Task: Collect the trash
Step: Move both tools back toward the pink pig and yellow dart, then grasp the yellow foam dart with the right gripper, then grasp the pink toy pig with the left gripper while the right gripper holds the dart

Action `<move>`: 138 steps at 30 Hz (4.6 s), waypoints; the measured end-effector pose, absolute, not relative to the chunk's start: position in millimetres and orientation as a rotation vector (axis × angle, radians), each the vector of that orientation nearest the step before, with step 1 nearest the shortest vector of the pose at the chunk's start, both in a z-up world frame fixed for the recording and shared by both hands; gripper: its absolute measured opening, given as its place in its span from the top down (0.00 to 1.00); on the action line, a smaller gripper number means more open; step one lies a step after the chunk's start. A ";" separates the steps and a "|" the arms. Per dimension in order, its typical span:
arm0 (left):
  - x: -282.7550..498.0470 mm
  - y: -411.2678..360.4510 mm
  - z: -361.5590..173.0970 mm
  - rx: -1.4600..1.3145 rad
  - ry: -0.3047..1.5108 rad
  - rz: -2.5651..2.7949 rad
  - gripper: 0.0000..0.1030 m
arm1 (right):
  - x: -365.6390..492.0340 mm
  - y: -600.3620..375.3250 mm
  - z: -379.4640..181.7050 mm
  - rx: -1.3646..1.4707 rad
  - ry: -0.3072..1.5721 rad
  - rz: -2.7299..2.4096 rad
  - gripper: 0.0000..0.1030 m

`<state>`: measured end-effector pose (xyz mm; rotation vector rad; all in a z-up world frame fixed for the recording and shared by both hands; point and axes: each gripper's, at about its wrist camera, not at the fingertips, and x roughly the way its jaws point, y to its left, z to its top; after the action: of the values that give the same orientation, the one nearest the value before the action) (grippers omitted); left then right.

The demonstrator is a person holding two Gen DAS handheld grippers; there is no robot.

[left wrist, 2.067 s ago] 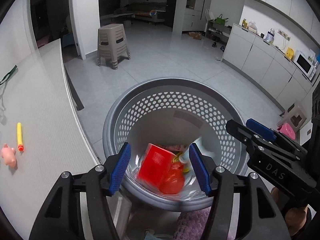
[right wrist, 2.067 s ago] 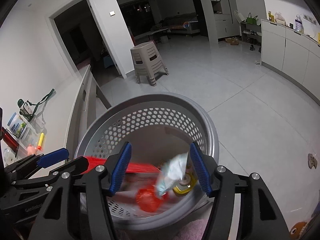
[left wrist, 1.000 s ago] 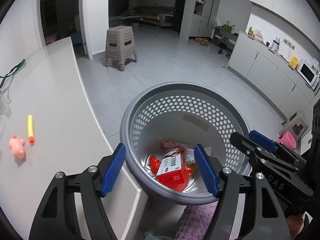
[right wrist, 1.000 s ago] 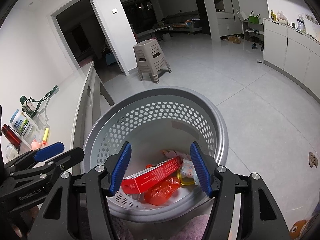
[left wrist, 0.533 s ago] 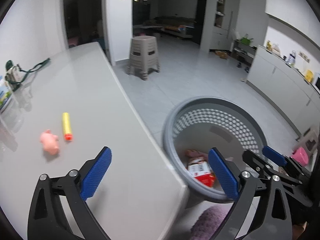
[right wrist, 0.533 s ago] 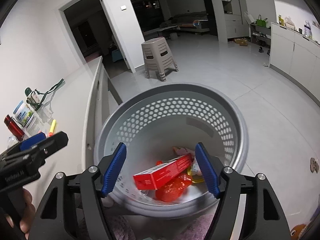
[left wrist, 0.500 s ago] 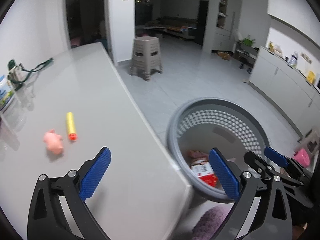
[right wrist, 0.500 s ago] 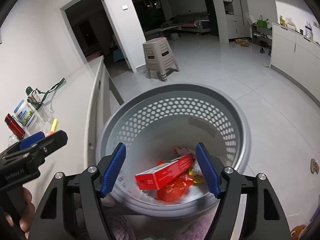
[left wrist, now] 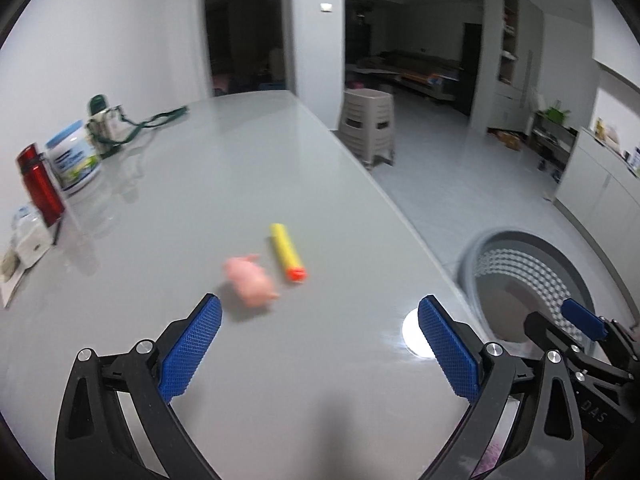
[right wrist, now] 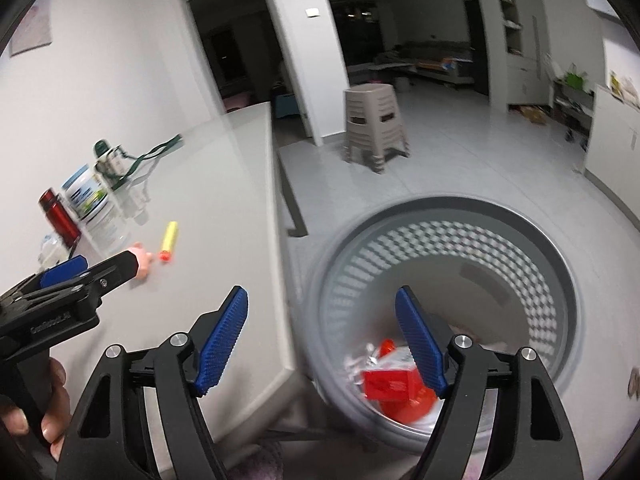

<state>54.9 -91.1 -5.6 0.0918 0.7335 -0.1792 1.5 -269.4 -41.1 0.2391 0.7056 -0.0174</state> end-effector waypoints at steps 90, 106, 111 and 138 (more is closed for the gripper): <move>72.7 29.6 -32.8 -0.037 0.759 -0.015 0.06 | 127.6 -130.6 -52.9 -0.032 0.853 0.210 0.88; 88.5 -17.9 -40.7 0.013 0.825 -0.098 0.06 | 58.2 -191.5 -40.7 0.116 0.771 0.110 0.88; 98.1 -34.7 -41.1 0.035 0.823 -0.098 0.06 | 42.2 -209.9 -43.6 0.169 0.767 0.108 0.88; 118.2 -52.0 -53.6 0.040 0.850 -0.124 0.66 | 26.7 -228.4 -49.4 0.244 0.767 0.111 0.88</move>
<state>118.2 -52.0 -53.6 0.0396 0.8501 -0.1245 26.7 -228.4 -49.4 0.2437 0.7668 0.1113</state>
